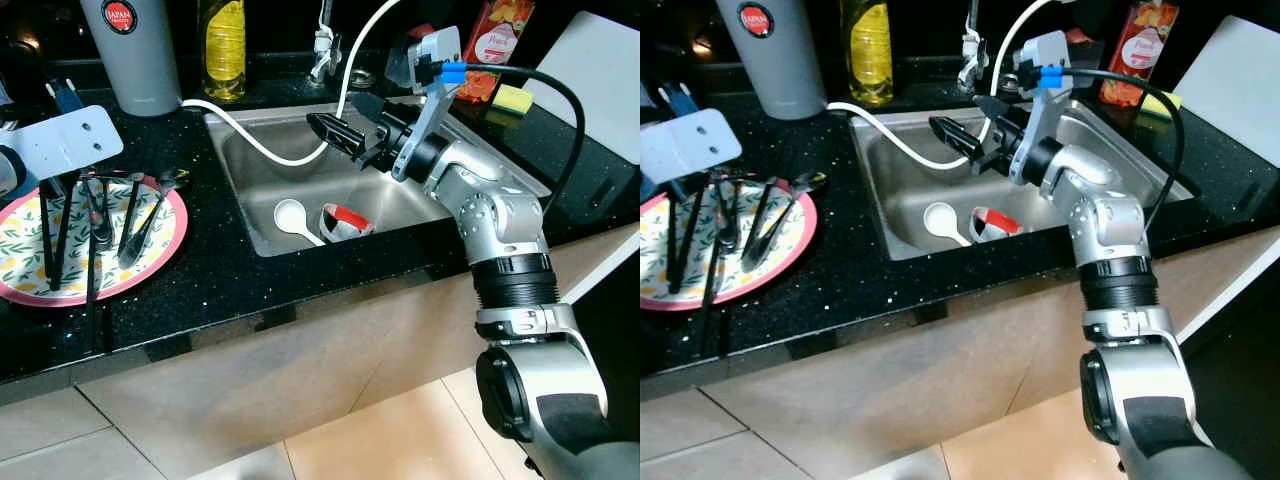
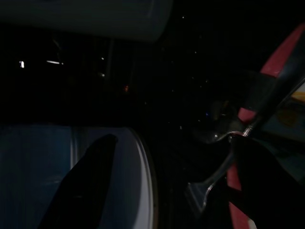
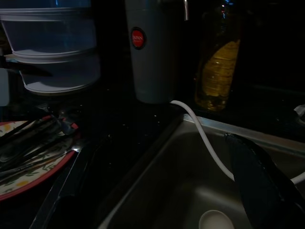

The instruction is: Kitchen organization

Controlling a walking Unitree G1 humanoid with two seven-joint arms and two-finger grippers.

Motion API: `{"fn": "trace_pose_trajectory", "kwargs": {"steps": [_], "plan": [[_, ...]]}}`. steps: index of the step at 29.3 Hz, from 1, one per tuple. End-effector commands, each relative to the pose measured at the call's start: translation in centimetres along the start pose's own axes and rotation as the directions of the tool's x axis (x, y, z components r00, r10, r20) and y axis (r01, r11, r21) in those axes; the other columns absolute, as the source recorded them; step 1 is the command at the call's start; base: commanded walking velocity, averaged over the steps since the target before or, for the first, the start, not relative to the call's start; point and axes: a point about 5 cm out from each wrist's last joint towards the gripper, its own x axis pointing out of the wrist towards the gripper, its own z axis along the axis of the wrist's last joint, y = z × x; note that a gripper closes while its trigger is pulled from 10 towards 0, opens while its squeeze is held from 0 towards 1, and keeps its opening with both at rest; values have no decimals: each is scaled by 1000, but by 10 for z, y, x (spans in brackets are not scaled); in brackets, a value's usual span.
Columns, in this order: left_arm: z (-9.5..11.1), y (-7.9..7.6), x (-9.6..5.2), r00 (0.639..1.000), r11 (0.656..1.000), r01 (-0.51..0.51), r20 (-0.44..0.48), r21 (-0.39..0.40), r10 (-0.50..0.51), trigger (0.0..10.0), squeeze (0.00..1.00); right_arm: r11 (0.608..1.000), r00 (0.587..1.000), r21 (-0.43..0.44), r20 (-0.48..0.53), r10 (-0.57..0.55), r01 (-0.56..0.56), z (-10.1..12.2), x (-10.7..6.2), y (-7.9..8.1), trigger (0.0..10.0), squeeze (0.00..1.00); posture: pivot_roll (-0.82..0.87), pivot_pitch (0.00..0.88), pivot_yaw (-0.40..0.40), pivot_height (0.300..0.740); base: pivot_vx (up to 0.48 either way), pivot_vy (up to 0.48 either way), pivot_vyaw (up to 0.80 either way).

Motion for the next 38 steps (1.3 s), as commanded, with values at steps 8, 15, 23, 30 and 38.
{"fn": "trace_pose_trajectory", "kwargs": {"steps": [8,15,23,30,38], "plan": [[24,-12,14,995,995,70,71,66,-74,10000,0,1000,1000,8,14,-8,8,4,-4,0,10000,0,-71,162,-48,740,0,0,0],[34,-7,8,988,992,89,122,87,-99,10000,0,1000,1000,5,13,-20,20,4,-6,-2,10000,0,-74,157,-41,740,0,0,0],[34,-2,6,987,991,92,126,95,-103,9059,0,1000,1000,4,14,-19,19,4,-7,-2,10000,0,-72,147,-44,740,0,0,0],[28,-14,6,980,981,159,102,110,-170,8118,0,1000,1000,4,14,-19,18,5,-6,-1,10000,0,-75,147,-47,740,0,0,0],[28,-16,2,974,974,189,105,125,-202,8196,0,1000,1000,5,11,-18,18,5,-7,-1,10000,0,-74,152,-49,740,0,0,0]]}}
